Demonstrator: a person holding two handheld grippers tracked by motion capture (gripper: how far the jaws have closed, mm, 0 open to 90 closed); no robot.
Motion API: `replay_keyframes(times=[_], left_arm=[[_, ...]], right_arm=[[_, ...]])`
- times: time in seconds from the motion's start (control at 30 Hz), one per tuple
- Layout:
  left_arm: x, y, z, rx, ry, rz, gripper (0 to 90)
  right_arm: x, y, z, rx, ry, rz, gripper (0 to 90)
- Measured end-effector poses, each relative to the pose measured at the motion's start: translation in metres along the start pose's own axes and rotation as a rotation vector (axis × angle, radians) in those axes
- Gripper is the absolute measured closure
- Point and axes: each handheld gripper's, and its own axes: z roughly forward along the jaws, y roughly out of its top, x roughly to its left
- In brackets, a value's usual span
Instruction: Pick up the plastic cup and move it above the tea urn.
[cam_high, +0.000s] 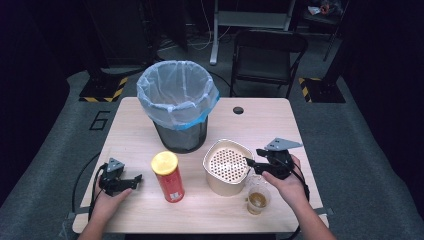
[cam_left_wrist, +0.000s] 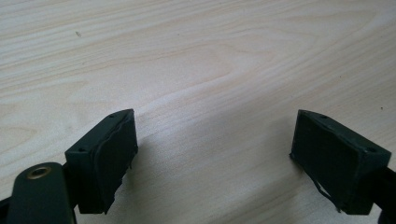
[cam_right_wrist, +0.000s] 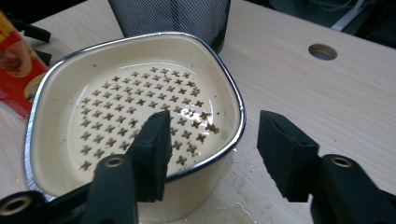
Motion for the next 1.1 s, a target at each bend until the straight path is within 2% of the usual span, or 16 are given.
replay_keyframes(times=[0.1, 0.13, 0.17, 0.23, 0.33, 0.43, 0.57, 0.63, 0.73, 0.83, 1.0, 1.1], left_arm=[[0.0, 0.0, 0.0, 0.006, -0.002, 0.002, 14.0], [0.0, 0.0, 0.0, 0.0, 0.0, 0.0, 14.0], [0.0, 0.0, 0.0, 0.0, 0.0, 0.0, 14.0], [0.0, 0.0, 0.0, -0.001, 0.001, 0.0, 14.0], [0.0, 0.0, 0.0, 0.0, 0.001, 0.0, 14.0], [0.0, 0.0, 0.0, -0.001, 0.003, -0.003, 14.0], [-0.001, 0.0, 0.0, -0.001, 0.004, -0.003, 14.1], [-0.001, 0.0, 0.0, 0.0, 0.004, -0.003, 14.1], [-0.001, 0.0, 0.0, 0.0, 0.004, -0.003, 14.0], [-0.001, 0.0, 0.0, -0.001, 0.004, -0.003, 14.1], [-0.001, 0.0, 0.0, -0.001, 0.004, -0.004, 14.1], [-0.001, 0.0, 0.0, 0.0, 0.004, -0.004, 14.0]], right_arm=[[0.005, -0.009, -0.012, 0.002, 0.04, -0.012, 29.5], [0.01, -0.017, -0.017, 0.007, 0.07, -0.03, 24.1], [0.01, -0.017, -0.017, 0.007, 0.07, -0.03, 24.1], [0.017, -0.029, -0.021, 0.017, 0.103, -0.053, 17.8], [0.021, -0.037, -0.022, 0.019, 0.125, -0.065, 16.2], [0.026, -0.052, -0.02, 0.022, 0.156, -0.079, 14.4], [0.028, -0.063, -0.018, 0.027, 0.172, -0.076, 14.1], [0.03, -0.071, -0.016, 0.041, 0.196, -0.08, 14.1], [0.031, -0.075, -0.016, 0.053, 0.205, -0.091, 14.2], [0.033, -0.085, -0.012, 0.062, 0.194, -0.108, 14.8], [0.033, -0.094, -0.007, 0.052, 0.187, -0.118, 16.3], [0.032, -0.1, -0.002, 0.081, 0.176, -0.114, 18.6]])
